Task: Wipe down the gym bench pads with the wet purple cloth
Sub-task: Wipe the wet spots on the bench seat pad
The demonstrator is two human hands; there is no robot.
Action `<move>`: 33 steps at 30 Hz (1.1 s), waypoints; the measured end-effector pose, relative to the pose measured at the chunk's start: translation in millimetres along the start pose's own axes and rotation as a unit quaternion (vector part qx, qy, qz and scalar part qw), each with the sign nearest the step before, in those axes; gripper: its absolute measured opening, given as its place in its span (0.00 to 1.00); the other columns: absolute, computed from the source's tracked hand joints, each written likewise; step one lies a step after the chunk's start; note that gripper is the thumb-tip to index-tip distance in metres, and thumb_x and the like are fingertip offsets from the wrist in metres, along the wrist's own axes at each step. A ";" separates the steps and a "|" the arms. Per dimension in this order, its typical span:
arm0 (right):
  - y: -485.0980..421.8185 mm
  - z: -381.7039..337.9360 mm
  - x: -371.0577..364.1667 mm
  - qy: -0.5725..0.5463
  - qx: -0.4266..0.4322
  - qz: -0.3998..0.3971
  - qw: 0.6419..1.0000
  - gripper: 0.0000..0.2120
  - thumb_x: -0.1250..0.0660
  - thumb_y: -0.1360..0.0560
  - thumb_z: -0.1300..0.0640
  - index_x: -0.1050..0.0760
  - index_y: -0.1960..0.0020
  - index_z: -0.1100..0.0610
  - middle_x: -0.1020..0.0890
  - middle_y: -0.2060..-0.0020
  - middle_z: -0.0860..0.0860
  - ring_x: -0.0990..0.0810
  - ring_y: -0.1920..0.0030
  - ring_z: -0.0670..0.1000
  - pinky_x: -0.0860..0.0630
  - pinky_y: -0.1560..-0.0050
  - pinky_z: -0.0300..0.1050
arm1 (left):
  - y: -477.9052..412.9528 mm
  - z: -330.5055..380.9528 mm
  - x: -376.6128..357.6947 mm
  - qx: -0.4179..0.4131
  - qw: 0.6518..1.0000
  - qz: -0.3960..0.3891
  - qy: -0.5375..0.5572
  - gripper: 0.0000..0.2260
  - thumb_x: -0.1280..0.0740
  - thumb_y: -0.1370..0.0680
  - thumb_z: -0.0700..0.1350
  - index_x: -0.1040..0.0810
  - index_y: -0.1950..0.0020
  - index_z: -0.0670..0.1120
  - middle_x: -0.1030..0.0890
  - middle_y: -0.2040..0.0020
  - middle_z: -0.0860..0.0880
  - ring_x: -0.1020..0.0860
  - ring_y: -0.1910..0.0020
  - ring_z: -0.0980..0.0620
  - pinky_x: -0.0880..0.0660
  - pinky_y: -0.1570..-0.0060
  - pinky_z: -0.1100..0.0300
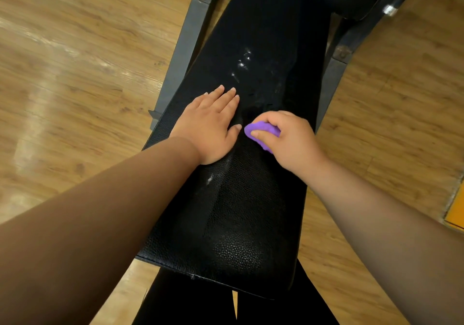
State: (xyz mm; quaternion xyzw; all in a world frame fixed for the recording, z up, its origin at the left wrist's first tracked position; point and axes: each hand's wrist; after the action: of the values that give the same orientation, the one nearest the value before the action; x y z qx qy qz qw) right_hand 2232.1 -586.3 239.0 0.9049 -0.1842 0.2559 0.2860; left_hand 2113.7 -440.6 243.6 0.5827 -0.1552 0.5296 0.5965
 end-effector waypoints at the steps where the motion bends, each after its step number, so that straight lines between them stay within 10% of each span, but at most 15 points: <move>1: 0.1 0.5 0.3 0.001 0.006 -0.007 1.000 0.06 0.30 0.26 0.57 0.18 0.50 0.52 0.22 0.55 0.48 0.26 0.56 0.42 0.34 0.54 0.24 | 0.0 0.3 -0.2 0.000 1.000 0.000 -0.001 0.28 0.51 0.17 0.56 0.52 0.20 0.46 0.52 0.20 0.50 0.56 0.21 0.51 0.58 0.25 0.56; 33: -49.5 9.8 2.9 0.044 -0.022 0.030 0.998 0.07 0.32 0.24 0.56 0.19 0.47 0.54 0.23 0.52 0.51 0.25 0.51 0.49 0.35 0.54 0.34 | -31.6 -5.2 -2.6 -0.008 1.000 0.012 0.001 0.27 0.52 0.17 0.55 0.48 0.21 0.46 0.48 0.20 0.49 0.52 0.21 0.51 0.56 0.25 0.57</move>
State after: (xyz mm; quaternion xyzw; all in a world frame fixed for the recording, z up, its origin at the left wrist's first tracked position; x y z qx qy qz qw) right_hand 2261.7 -554.8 212.8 0.8800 -0.2045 0.3002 0.3060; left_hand 2136.1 -429.7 223.4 0.5757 -0.1655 0.5361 0.5948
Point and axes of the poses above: each hand's wrist, its own y-axis away from the middle knuckle, its own x-axis out of the back of the hand, z = x × y
